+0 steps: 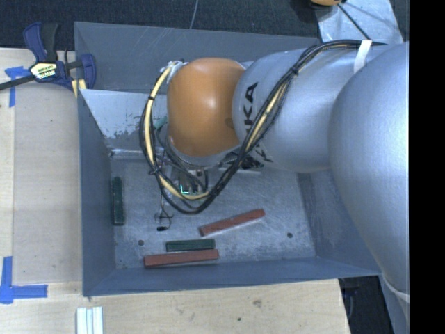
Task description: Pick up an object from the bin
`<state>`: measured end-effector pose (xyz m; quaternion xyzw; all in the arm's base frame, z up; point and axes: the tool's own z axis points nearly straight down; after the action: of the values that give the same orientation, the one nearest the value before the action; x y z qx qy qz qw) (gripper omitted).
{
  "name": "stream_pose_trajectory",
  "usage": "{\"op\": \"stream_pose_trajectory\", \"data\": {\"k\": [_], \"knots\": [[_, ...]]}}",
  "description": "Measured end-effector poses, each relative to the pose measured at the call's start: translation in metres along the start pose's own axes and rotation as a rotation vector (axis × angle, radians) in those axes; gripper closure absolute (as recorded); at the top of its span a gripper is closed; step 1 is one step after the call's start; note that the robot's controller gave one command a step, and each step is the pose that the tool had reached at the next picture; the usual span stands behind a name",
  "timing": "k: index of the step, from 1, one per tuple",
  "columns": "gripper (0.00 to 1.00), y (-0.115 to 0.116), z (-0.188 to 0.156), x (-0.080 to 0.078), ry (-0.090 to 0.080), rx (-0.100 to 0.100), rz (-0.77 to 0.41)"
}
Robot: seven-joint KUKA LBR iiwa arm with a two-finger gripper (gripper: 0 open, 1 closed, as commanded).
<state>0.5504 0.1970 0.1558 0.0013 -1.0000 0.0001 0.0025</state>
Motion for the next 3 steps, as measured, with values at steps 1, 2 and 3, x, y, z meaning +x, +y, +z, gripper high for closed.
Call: {"op": "stream_pose_trajectory", "data": {"k": [1, 2, 3], "knots": [[0.00, -0.001, -0.004, -0.002, -0.008, -0.002, 0.003], [0.00, -0.029, 0.007, 0.020, -0.010, -0.002, -0.093], [0.00, -0.047, 0.053, 0.045, -0.008, 0.000, -0.156]]}}
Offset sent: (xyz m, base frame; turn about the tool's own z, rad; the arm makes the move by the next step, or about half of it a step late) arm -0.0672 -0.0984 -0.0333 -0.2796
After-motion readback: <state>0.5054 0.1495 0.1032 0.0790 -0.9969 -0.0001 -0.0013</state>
